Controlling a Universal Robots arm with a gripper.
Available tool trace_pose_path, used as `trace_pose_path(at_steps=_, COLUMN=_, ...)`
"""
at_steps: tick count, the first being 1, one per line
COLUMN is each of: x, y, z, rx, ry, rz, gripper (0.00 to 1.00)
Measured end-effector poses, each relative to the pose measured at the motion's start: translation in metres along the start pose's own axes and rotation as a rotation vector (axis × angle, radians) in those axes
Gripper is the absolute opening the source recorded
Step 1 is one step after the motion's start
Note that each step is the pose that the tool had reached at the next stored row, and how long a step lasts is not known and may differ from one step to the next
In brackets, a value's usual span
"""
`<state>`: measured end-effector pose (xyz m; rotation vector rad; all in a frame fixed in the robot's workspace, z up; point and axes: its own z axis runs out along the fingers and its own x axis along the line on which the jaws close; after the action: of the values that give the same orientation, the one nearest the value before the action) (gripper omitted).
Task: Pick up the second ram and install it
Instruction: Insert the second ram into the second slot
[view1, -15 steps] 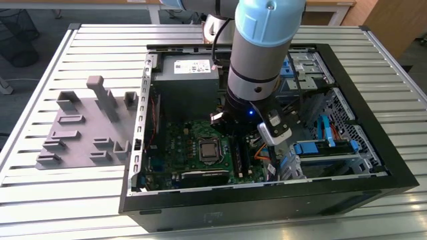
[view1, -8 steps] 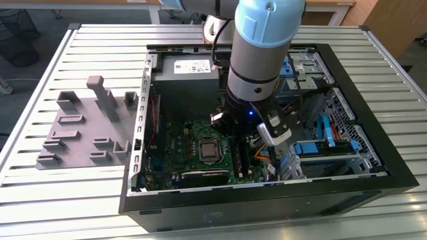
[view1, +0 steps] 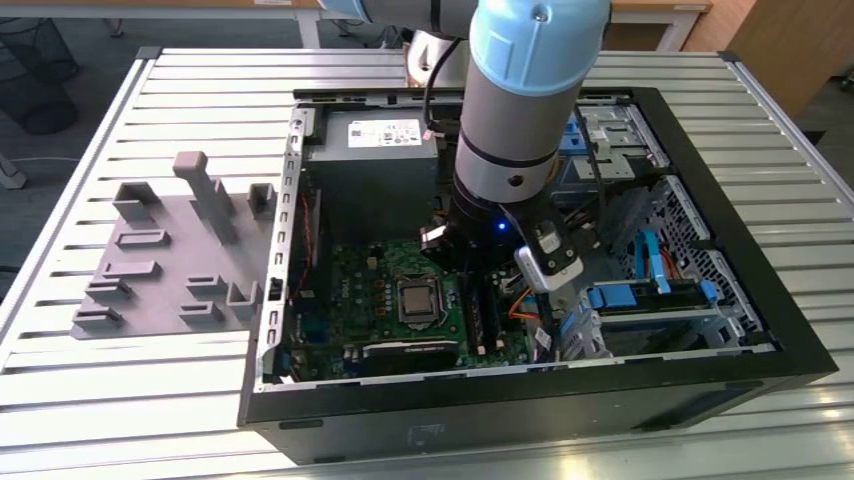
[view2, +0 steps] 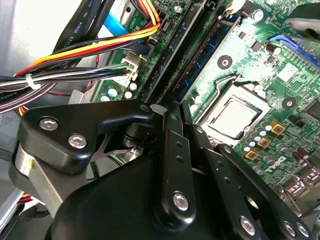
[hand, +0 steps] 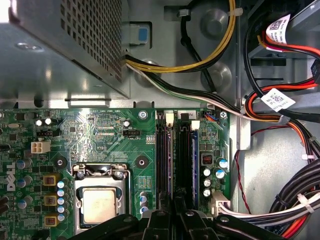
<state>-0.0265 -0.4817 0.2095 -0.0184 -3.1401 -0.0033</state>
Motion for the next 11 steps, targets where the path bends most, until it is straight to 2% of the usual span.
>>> trace_pose_path(at_steps=5, x=0.0000, y=0.0000, z=0.0001, rx=-0.0001, ry=0.0000, rz=0.000, gripper=0.15)
trace_pose_path(at_steps=6, x=0.0000, y=0.0000, z=0.0001, rx=0.0000, ry=0.0000, rz=0.000, gripper=0.21)
trace_pose_path(at_steps=11, x=0.0000, y=0.0000, z=-0.0031, rx=0.0000, ry=0.0000, rz=0.000, gripper=0.21)
